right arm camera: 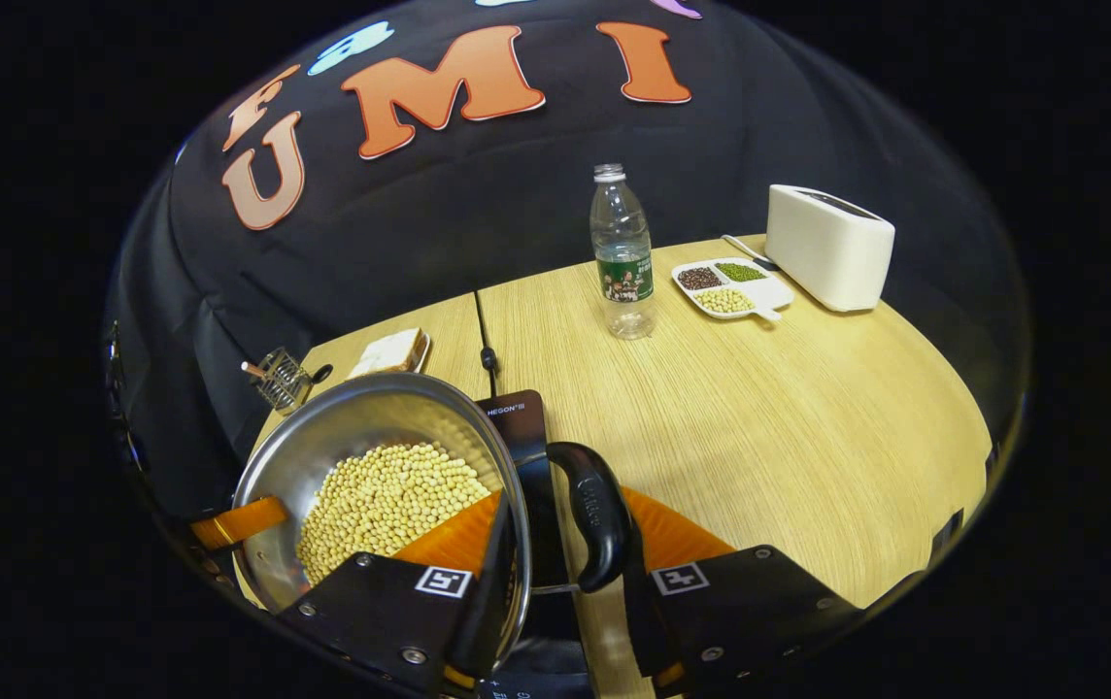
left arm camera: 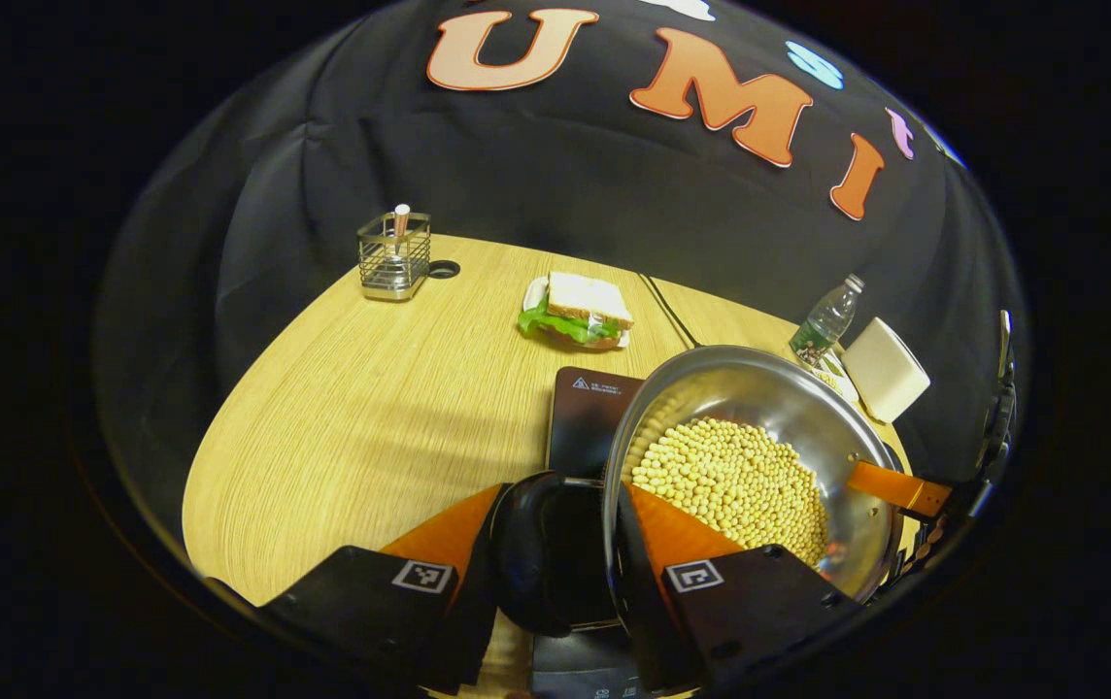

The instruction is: First push the handle of the pot to place it horizontally, then grasp the pot with both hands and set it on the induction cooktop.

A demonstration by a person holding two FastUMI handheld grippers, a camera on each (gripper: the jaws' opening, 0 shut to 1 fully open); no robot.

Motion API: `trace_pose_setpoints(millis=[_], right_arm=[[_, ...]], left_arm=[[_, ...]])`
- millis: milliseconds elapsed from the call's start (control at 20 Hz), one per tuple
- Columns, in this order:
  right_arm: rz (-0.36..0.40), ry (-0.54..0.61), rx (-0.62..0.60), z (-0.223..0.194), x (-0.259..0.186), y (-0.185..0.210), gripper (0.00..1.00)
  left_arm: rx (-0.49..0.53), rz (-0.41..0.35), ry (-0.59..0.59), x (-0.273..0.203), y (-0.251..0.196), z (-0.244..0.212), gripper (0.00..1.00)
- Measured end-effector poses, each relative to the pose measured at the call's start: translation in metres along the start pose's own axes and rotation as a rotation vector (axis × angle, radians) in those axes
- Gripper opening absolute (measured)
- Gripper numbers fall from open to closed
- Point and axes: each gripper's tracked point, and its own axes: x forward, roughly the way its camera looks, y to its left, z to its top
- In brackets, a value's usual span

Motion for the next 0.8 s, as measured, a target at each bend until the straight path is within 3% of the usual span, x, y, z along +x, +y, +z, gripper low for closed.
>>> trace_pose_setpoints(millis=[100, 150, 200, 250, 350, 450, 650, 800], right_arm=[[0.018, 0.013, 0.007, -0.001, -0.004, 0.001, 0.58], [0.023, -0.008, 0.013, 0.005, -0.009, 0.001, 0.61], [0.029, -0.041, 0.011, 0.015, -0.015, 0.0, 0.57], [0.044, -0.078, 0.008, 0.028, -0.023, -0.001, 0.71], [0.049, -0.163, -0.01, 0.059, -0.048, -0.007, 0.88], [0.059, -0.245, -0.059, 0.093, -0.082, -0.013, 0.95], [0.051, -0.427, -0.116, 0.154, -0.167, -0.037, 0.95], [0.029, -0.514, -0.152, 0.185, -0.225, -0.052, 0.95]], left_arm=[[0.034, 0.05, -0.054, -0.011, 0.005, 0.018, 0.68], [0.059, 0.081, -0.115, -0.019, 0.01, 0.037, 0.83], [0.08, 0.118, -0.177, -0.032, 0.014, 0.056, 0.94], [0.09, 0.134, -0.227, -0.045, 0.016, 0.071, 1.0], [0.081, 0.119, -0.316, -0.08, 0.003, 0.102, 0.98], [0.071, 0.084, -0.409, -0.119, -0.009, 0.135, 0.98], [0.101, 0.12, -0.626, -0.217, -0.001, 0.199, 0.96], [0.122, 0.108, -0.714, -0.28, -0.012, 0.226, 0.98]])
